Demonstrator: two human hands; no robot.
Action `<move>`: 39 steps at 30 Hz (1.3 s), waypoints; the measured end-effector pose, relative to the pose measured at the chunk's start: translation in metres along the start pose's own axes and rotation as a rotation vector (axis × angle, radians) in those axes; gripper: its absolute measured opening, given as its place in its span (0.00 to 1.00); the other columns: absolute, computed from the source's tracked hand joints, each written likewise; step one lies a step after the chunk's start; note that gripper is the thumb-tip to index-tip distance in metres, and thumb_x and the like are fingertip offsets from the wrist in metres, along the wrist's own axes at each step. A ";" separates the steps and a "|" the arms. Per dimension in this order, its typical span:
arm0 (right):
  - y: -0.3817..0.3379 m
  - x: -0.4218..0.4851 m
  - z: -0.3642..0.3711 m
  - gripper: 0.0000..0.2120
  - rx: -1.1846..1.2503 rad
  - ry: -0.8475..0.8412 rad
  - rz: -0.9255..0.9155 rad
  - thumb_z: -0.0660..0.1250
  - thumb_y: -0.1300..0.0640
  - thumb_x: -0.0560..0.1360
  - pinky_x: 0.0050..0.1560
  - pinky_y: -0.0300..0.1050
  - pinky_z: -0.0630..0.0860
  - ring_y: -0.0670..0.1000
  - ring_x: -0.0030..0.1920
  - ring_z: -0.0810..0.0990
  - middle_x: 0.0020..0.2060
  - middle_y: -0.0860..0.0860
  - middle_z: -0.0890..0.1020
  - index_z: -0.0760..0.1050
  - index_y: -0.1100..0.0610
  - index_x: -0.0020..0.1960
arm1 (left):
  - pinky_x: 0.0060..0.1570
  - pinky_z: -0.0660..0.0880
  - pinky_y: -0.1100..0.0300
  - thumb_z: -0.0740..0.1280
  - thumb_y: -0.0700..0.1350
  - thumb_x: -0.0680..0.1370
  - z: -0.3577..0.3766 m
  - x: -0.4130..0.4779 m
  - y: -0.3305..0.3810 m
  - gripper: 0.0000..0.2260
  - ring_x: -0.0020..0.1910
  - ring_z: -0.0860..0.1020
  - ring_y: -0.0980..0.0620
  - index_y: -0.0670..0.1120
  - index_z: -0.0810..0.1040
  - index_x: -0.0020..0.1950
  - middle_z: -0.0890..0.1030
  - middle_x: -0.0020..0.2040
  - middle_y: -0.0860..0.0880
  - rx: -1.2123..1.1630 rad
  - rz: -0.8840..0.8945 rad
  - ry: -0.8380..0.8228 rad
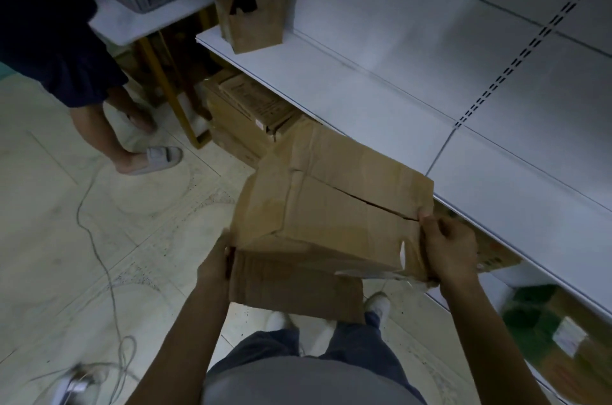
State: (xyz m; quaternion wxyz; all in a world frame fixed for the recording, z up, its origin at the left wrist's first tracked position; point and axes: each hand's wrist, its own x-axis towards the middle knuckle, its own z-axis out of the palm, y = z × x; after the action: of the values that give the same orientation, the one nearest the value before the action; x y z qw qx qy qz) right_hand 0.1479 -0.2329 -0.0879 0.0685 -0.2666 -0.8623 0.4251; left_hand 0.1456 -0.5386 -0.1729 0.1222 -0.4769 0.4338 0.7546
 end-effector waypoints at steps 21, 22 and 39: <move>-0.042 -0.035 0.037 0.21 -0.593 0.123 -0.741 0.55 0.49 0.76 0.43 0.50 0.80 0.57 0.43 0.84 0.46 0.58 0.85 0.81 0.61 0.53 | 0.67 0.61 0.41 0.60 0.67 0.73 0.107 -0.070 -0.021 0.40 0.74 0.60 0.41 0.55 0.45 0.77 0.47 0.79 0.45 1.486 1.423 -0.215; -0.042 -0.035 0.037 0.22 -0.599 0.113 -0.743 0.54 0.49 0.76 0.43 0.50 0.80 0.57 0.43 0.84 0.47 0.57 0.85 0.81 0.60 0.53 | 0.66 0.62 0.41 0.62 0.65 0.73 0.105 -0.067 -0.020 0.40 0.74 0.59 0.41 0.57 0.43 0.77 0.45 0.79 0.45 1.456 1.421 -0.249; -0.026 -0.030 0.001 0.12 0.729 -0.219 0.398 0.57 0.58 0.81 0.44 0.43 0.81 0.47 0.41 0.84 0.39 0.50 0.84 0.77 0.58 0.43 | 0.51 0.77 0.46 0.79 0.50 0.63 0.101 -0.043 -0.002 0.38 0.58 0.74 0.37 0.52 0.64 0.68 0.64 0.67 0.42 1.318 1.410 -0.475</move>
State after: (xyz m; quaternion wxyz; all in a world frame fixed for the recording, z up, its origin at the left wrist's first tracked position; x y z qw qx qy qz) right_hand 0.1626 -0.2623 -0.0648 -0.0171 -0.3397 -0.5896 0.7326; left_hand 0.1072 -0.4499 -0.1210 -0.0302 0.2168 0.9151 0.3386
